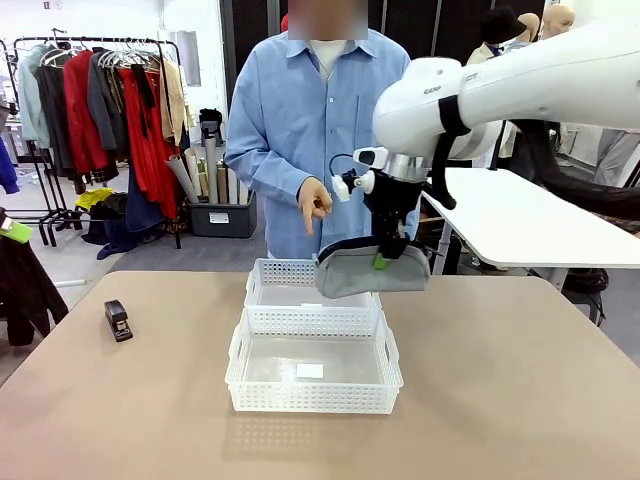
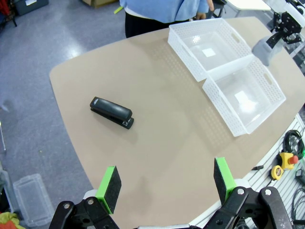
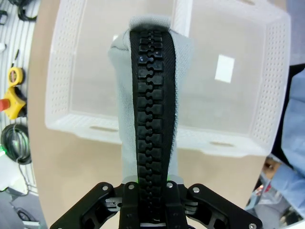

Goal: Distribute items into two baskets.
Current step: Place the picked Pencil pouch into the Organizing basket as instructed by the person.

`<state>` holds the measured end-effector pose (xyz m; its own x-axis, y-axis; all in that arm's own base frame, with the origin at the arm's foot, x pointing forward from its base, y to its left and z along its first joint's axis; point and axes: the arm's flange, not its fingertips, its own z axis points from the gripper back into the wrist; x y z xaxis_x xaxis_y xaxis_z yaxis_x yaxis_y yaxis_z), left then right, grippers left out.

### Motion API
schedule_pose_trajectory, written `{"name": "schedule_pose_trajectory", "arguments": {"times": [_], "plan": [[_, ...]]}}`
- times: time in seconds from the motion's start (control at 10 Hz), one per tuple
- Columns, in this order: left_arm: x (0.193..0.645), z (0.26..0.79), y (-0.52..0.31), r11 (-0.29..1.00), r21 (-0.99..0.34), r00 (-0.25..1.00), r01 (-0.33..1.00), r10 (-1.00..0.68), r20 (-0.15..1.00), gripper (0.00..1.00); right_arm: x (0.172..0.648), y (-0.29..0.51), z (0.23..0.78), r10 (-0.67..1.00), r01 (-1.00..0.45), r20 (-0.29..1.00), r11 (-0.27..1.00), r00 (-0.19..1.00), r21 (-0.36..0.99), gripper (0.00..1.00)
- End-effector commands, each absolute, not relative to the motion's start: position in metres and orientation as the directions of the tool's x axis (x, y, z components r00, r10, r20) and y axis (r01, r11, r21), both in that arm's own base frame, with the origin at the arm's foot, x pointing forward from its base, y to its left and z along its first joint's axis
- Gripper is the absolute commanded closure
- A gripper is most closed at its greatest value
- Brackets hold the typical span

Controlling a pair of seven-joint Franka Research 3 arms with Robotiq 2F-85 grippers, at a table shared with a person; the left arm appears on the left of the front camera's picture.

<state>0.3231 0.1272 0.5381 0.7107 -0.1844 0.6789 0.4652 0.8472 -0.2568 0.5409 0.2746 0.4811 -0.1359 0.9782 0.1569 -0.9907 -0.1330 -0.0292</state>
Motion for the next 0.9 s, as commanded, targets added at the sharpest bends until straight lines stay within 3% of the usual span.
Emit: {"name": "schedule_pose_trajectory", "arguments": {"times": [0.0,0.8], "plan": [[0.322,0.539,0.127,0.845,-0.258,0.708,0.468,-0.184,0.681,0.00,0.555,0.287,0.483,0.975,-0.990,0.180,-0.117,-0.130,-0.079,1.00],[0.322,0.539,0.127,0.845,-0.258,0.708,0.468,-0.184,0.681,0.00,0.590,0.320,0.465,0.970,-0.986,0.235,-0.029,-0.067,-0.163,1.00]]}}
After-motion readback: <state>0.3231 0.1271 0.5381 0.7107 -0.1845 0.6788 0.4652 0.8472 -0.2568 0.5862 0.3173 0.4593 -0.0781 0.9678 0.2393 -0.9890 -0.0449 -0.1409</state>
